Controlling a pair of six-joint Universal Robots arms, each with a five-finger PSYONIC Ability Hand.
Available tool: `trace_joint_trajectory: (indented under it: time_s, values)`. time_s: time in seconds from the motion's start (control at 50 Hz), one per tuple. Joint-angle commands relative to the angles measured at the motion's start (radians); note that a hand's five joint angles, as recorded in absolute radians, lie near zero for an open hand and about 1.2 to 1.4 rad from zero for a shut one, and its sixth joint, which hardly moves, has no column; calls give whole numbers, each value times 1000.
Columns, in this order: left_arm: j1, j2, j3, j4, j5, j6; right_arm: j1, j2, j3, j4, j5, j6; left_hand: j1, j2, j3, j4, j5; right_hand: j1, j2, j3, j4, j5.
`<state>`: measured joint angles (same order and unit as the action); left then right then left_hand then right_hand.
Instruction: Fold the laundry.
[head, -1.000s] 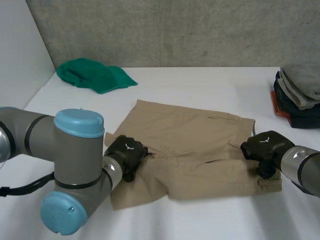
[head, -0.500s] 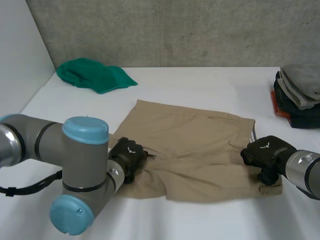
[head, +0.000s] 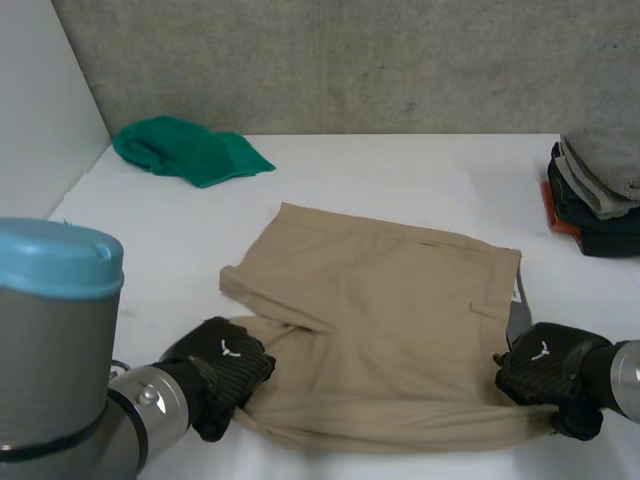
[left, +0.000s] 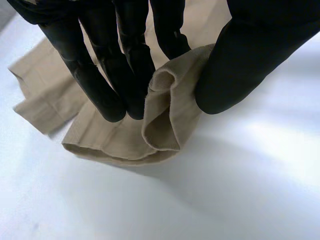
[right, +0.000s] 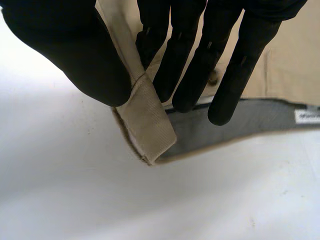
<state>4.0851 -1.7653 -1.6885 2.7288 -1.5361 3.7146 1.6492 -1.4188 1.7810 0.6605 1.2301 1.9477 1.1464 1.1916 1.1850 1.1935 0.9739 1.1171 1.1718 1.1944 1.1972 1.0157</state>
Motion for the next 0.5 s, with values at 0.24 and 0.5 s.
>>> trace_joint_trajectory:
  time_s: [0.24, 0.5]
  values:
    - [84, -532, 897, 264, -15, 18, 93, 303, -420, -574, 218, 576, 250, 205, 211, 203, 248, 279, 224, 202, 199, 206]
    - [66, -1020, 1497, 299, -30, 48, 132, 632, -637, -1015, 318, 501, -447, -493, -486, -495, -450, -449, -503, -526, -529, -522]
